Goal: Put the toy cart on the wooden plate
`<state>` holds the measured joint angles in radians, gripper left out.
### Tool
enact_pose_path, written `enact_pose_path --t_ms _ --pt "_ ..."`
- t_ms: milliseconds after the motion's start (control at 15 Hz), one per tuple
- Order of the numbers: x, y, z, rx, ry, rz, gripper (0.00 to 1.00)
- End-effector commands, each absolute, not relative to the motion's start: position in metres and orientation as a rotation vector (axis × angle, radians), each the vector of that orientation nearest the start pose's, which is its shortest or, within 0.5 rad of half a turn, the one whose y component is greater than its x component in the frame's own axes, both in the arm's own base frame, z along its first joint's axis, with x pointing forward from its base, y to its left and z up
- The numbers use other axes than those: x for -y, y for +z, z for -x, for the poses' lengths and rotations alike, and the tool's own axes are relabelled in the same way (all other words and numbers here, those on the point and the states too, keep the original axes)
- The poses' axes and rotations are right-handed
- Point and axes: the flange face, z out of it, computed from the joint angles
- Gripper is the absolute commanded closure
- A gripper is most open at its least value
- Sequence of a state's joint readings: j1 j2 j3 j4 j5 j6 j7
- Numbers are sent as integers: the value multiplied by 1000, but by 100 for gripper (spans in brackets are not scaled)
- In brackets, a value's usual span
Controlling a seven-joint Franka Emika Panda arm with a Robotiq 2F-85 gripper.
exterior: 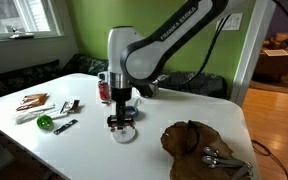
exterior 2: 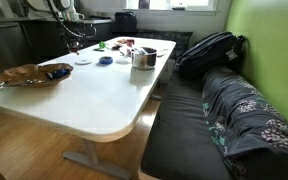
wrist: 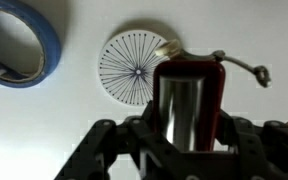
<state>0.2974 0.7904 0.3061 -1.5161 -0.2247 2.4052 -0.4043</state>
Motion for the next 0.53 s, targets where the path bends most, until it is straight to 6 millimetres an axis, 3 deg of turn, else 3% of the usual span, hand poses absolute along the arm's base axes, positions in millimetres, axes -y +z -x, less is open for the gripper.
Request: enact_pose_path --t_ms 0,267,467 --pt "-351 265 -582 1582 -55 2738 74" --pt "-327 287 -531 1410 83 2938 74" --pt "-312 277 -487 1257 153 3038 74"
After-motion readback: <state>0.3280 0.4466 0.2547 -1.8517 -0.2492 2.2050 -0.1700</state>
